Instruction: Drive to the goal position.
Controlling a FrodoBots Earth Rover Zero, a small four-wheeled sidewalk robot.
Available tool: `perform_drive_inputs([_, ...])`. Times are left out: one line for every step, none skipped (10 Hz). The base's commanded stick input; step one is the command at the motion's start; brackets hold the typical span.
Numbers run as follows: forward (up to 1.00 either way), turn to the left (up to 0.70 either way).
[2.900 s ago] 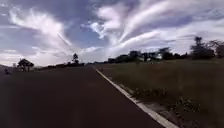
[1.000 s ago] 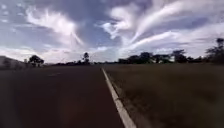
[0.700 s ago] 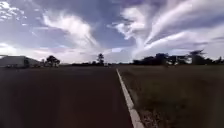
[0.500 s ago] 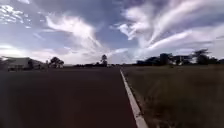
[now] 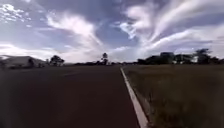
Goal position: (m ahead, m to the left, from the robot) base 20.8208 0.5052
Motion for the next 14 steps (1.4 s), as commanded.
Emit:
perform_drive_inputs([0.00, 0.00])
perform_drive_inputs([0.00, 0.00])
perform_drive_inputs([0.00, 0.00])
perform_drive_inputs([0.00, 0.00])
perform_drive_inputs([1.00, 0.00])
perform_drive_inputs([1.00, 0.00])
perform_drive_inputs([1.00, 0.00])
perform_drive_inputs([1.00, 0.00])
perform_drive_inputs([1.00, 0.00])
perform_drive_inputs([1.00, 0.00])
perform_drive_inputs([1.00, 0.00])
perform_drive_inputs([1.00, 0.00])
perform_drive_inputs([1.00, 0.00])
perform_drive_inputs([1.00, 0.00])
